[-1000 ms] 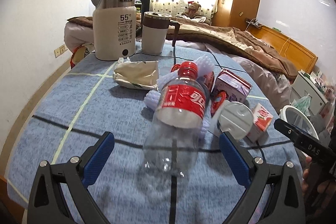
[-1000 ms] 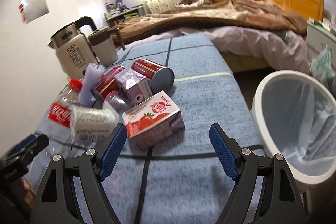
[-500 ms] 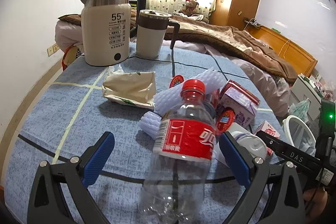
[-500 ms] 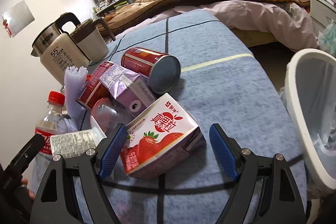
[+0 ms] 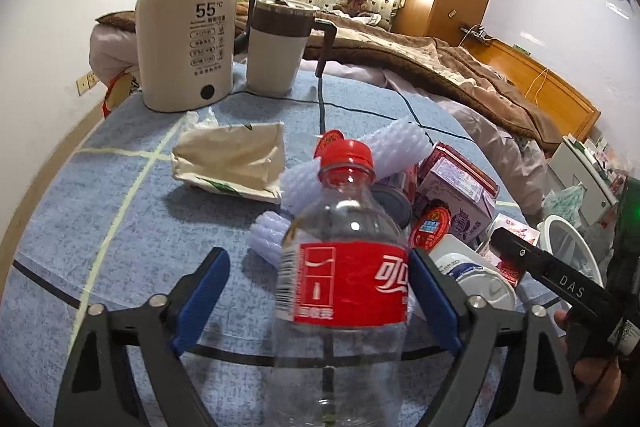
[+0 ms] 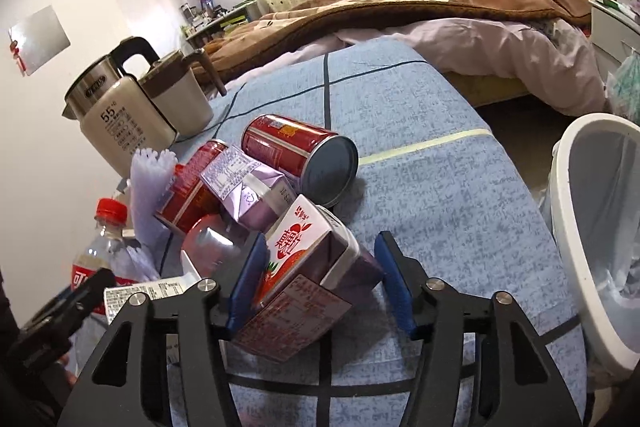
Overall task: Collect trash
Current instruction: 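Grasp the clear Coca-Cola bottle with the left tool while the right tool grasps the pink strawberry carton, then carry the bottle and carton to the white wastebasket and release both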
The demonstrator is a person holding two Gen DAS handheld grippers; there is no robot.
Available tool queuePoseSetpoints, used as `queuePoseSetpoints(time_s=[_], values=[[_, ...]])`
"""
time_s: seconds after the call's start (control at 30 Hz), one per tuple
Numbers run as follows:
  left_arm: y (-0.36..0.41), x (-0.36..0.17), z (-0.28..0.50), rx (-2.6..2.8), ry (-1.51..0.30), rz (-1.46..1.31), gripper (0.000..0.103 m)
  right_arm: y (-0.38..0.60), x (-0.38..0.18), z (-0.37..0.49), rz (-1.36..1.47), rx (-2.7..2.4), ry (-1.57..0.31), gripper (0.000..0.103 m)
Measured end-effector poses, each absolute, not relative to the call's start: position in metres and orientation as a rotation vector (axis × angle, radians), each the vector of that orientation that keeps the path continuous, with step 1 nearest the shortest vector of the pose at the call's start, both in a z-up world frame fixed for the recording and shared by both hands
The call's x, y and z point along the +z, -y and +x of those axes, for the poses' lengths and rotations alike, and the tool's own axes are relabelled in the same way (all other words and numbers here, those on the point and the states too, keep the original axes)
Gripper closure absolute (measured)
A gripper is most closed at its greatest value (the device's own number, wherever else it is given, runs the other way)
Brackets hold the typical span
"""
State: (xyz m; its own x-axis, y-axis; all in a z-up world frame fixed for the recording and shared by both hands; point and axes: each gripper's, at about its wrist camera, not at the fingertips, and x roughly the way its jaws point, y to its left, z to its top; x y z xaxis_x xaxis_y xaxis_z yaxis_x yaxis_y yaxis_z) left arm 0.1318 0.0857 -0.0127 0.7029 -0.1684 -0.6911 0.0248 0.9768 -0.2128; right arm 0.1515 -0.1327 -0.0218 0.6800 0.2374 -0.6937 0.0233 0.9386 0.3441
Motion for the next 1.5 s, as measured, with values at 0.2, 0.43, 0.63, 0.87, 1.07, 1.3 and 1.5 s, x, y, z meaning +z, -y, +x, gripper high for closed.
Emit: queuePoseSetpoints(time_s=[0.2,0.43,0.63,0.87,1.07,1.3,1.5], values=[[-0.085,-0.016,0.127,-0.112,-0.800,-0.184,0.028,0.139,-0.020,0.147,0.393,0.145,-0.786,0.053],[-0.085,-0.018,0.120,-0.122,-0.807,-0.199,0.039,0.133,-0.010,0.136,0.385,0.192,-0.720,0.059],[-0.087,-0.015,0.113,-0.128,-0.791,-0.212,0.039,0.133,0.000,0.126,0.347,0.190,-0.672,0.059],[-0.087,-0.005,0.104,-0.138,-0.748,-0.215,0.039,0.144,0.008,0.114,0.342,0.158,-0.632,0.059],[-0.083,0.008,0.097,-0.140,-0.717,-0.204,0.039,0.155,0.018,0.104,0.342,0.143,-0.602,0.059],[-0.055,0.030,0.092,-0.234,-0.673,-0.183,0.039,0.179,0.034,0.087,0.355,0.111,-0.556,0.059],[-0.015,0.041,0.095,-0.330,-0.664,-0.149,0.039,0.211,0.047,0.071,0.367,0.050,-0.519,0.059]])
